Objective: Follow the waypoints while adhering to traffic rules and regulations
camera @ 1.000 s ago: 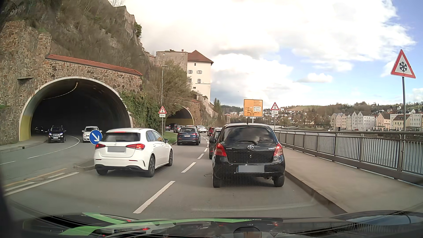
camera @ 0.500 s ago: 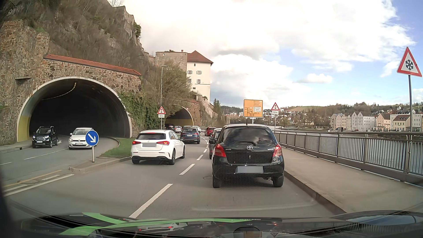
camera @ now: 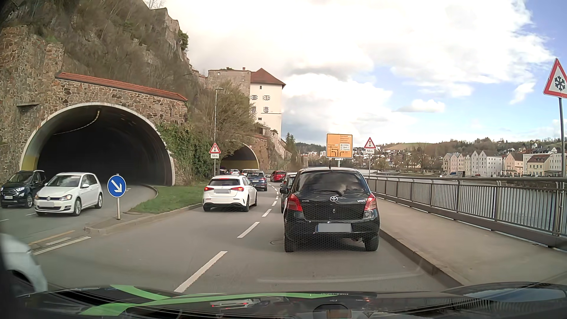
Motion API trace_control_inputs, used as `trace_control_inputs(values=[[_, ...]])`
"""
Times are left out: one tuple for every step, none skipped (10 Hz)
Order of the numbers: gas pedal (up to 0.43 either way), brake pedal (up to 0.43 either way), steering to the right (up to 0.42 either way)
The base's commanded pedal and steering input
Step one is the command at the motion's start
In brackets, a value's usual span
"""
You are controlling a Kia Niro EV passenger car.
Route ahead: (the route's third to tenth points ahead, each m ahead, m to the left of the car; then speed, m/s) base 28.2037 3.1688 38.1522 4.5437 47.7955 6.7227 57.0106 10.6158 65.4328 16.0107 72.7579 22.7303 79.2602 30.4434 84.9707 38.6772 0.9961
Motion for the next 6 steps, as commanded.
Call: trace_control_inputs(values=[[0.0, 0.0, 0.007], [0.0, 0.0, 0.007], [0.0, 0.0, 0.007], [0.0, 0.0, 0.006], [0.0, 0.0, 0.006], [0.0, 0.0, 0.005]])
